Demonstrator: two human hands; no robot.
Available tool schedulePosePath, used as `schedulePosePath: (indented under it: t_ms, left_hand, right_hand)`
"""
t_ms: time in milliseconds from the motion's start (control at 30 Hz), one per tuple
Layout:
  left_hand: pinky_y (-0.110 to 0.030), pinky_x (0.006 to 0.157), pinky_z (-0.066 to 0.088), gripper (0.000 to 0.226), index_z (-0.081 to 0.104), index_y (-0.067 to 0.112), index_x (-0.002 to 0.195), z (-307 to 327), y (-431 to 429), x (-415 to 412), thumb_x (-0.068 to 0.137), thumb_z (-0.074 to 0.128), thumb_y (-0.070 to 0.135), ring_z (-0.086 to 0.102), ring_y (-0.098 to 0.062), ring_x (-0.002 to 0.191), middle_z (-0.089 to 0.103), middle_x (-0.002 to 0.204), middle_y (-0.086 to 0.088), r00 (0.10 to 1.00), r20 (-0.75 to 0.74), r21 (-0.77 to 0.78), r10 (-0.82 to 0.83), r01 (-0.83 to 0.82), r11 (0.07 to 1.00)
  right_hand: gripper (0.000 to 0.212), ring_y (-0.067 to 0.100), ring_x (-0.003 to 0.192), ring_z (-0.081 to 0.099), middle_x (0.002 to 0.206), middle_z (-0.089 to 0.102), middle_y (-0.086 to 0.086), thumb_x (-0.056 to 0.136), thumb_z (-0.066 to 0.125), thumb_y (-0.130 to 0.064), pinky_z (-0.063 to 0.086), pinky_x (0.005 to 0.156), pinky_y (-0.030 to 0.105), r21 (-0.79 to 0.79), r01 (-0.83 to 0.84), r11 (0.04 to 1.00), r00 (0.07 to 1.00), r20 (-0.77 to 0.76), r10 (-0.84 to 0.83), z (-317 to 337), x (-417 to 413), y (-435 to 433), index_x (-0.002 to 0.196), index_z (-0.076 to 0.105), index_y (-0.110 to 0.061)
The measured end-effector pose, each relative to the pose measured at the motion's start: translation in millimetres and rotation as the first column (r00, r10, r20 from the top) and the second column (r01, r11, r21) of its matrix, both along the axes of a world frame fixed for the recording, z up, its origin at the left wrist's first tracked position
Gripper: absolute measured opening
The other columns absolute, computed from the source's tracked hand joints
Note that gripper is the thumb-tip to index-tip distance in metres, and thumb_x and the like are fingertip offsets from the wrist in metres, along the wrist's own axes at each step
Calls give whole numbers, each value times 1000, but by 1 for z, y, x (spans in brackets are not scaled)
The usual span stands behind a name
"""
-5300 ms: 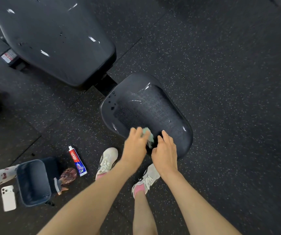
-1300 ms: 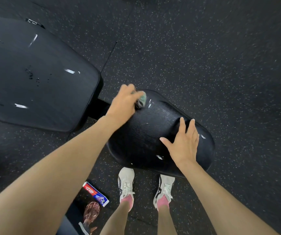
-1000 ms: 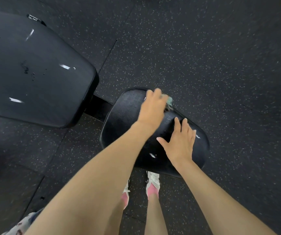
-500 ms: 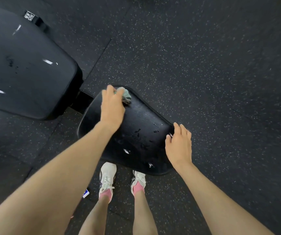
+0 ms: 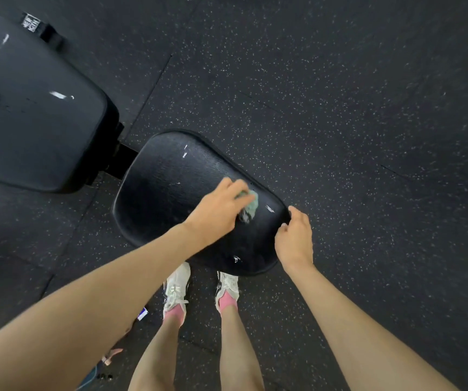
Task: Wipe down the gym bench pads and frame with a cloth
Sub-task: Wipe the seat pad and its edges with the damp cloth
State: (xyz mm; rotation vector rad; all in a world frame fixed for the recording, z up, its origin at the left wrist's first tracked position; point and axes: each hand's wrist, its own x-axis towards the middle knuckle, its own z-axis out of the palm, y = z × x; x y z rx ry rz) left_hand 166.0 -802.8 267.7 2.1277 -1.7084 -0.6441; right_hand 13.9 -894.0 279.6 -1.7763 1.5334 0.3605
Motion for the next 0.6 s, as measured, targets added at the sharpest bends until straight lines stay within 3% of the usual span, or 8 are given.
schedulePosePath:
  t_ms: [100, 200, 300, 433, 467, 533, 600]
  left_hand:
    - [-43, 57, 54, 51, 63, 4, 117, -2, -26, -6, 71, 59, -16, 46, -31, 95, 58, 113, -9, 992, -15, 58, 129, -128, 990]
    - [-39, 52, 52, 48, 66, 5, 109, -6, -41, -37, 66, 63, -17, 48, -33, 88, 61, 102, -9, 989, -20, 79, 146, -144, 986]
    - [-32, 49, 50, 42, 66, 4, 101, -10, -31, -71, 62, 71, -10, 52, -34, 87, 59, 94, -8, 994, 18, 90, -109, 107, 990]
    - [-24, 53, 51, 40, 73, 12, 88, 3, -26, -63, 50, 86, 11, 58, -23, 76, 61, 83, 0, 841, 220, 139, -493, 474, 870]
    - [-24, 54, 50, 38, 74, 14, 84, 1, -30, -53, 49, 87, 15, 59, -22, 76, 61, 83, 1, 815, 289, 150, -503, 480, 864]
    - [-26, 54, 49, 40, 72, 10, 85, 5, -41, -34, 48, 86, 11, 59, -24, 77, 60, 84, -3, 853, 340, 145, -396, 368, 918]
    - [-27, 61, 48, 41, 64, 4, 101, 8, -50, -28, 62, 76, 3, 56, -28, 90, 57, 97, -8, 902, 336, 151, -272, 234, 960]
  right_hand:
    - [47, 22, 137, 31, 149, 34, 4, 100, 38, -8, 34, 106, 39, 25, 50, 998, 999, 5, -50, -2, -8, 3, 147, 34, -13]
    - [51, 21, 137, 31, 149, 36, 2, 100, 37, -7, 33, 105, 36, 48, 33, 998, 999, 31, -34, -3, -15, 6, 149, 31, -16]
    - [61, 21, 132, 37, 145, 40, 4, 94, 41, 0, 35, 104, 34, 97, 14, 995, 997, 70, -21, -3, -24, 5, 150, 30, -19]
    - [69, 21, 129, 43, 142, 42, 4, 88, 42, 8, 40, 105, 35, 128, -52, 990, 994, 104, 38, 0, -37, 5, 151, 29, -17]
    - [67, 21, 128, 45, 141, 43, 4, 89, 41, 8, 40, 105, 35, 113, -58, 992, 992, 114, 45, 1, -39, 6, 150, 30, -16]
    - [66, 21, 124, 48, 141, 43, 3, 91, 40, 6, 41, 104, 35, 103, -72, 992, 991, 121, 59, 1, -41, 7, 151, 29, -18]
    - [65, 21, 121, 48, 140, 42, 2, 92, 39, 4, 42, 102, 37, 108, -70, 992, 992, 115, 57, -1, -41, 7, 152, 28, -21]
